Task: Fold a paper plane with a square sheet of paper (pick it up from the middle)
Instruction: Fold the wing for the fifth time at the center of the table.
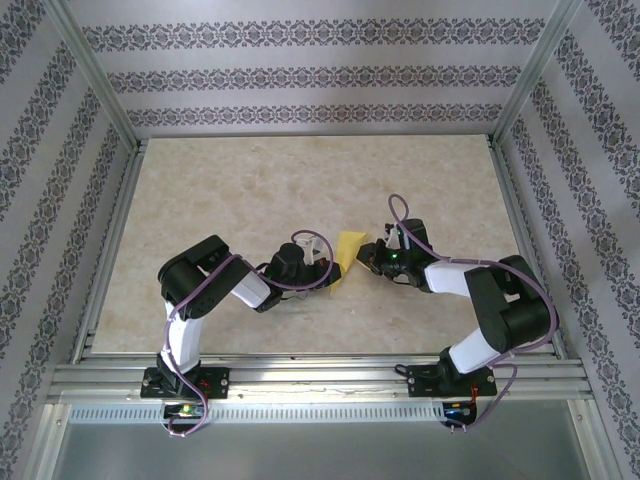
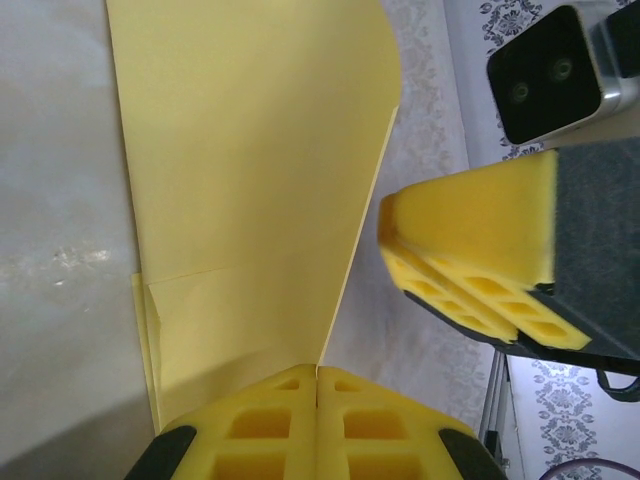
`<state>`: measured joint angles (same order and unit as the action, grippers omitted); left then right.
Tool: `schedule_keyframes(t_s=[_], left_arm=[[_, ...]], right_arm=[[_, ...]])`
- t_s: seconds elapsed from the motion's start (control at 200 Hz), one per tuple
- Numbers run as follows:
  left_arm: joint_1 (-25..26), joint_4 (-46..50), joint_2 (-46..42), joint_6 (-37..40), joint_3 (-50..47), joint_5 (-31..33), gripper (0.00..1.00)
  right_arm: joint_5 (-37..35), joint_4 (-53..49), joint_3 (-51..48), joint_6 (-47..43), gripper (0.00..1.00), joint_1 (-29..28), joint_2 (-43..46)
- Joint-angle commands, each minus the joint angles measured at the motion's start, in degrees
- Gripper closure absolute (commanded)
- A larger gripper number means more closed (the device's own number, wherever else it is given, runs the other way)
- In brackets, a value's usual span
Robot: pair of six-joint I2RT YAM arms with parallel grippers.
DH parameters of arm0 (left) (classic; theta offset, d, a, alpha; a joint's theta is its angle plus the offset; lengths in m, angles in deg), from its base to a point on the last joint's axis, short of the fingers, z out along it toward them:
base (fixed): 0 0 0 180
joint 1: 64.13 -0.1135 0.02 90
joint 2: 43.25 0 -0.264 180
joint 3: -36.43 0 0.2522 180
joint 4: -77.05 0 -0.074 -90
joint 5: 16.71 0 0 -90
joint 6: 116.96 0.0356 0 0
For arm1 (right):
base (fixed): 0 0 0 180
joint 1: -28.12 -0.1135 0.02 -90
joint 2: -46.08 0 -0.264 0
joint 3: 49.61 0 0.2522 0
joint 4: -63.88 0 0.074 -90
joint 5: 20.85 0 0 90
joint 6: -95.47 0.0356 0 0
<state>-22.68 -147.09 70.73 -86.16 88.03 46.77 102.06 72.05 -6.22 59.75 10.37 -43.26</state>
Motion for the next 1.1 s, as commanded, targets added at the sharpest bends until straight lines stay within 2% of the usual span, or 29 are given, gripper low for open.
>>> schedule_keyframes(t_s=[0.0, 0.05, 0.15, 0.205, 0.295, 0.46, 0.699, 0.904, 1.094], left_arm=[[-0.8, -2.0, -0.2, -0.2, -0.2, 0.1, 1.0], [-0.8, -0.4, -0.9, 1.2, 0.2, -0.5, 1.0], [-0.8, 5.6, -3.2, 5.8, 1.0, -0.2, 1.0], [-0.7, 10.0, -4.7, 9.0, 1.5, 0.6, 1.0], [-0.5, 18.4, -7.1, 15.6, 3.6, 1.1, 0.99], [0.8, 34.2, -9.6, 28.4, 8.6, 5.6, 0.97], [3.4, 49.2, -10.7, 40.3, 14.1, 14.3, 0.97], [5.0, 54.3, -10.0, 45.4, 16.8, 19.2, 0.97], [5.2, 51.4, -11.2, 47.2, 15.2, 19.6, 0.97]], right_arm=[[1.5, 1.7, 0.8, 0.5, 0.85, 0.3, -1.0], [1.5, 1.4, 1.0, 0.5, 0.83, 0.4, -0.8], [-1.8, -1.9, 1.5, 1.2, 0.68, 0.8, 0.9], [-4.6, -7.8, 2.7, 1.5, 0.6, 0.8, 2.3], [-7.3, -13.0, 3.9, 1.2, 0.56, 0.1, 4.5], [-9.4, -22.0, 7.0, 4.7, 0.52, -0.5, 6.3], [-8.2, -25.0, 9.5, 8.9, 0.47, -0.3, 7.3], [-8.7, -24.5, 10.1, 10.9, 0.46, -0.3, 7.8], [-5.8, -22.6, 10.8, 12.8, 0.48, 0.0, 3.9]])
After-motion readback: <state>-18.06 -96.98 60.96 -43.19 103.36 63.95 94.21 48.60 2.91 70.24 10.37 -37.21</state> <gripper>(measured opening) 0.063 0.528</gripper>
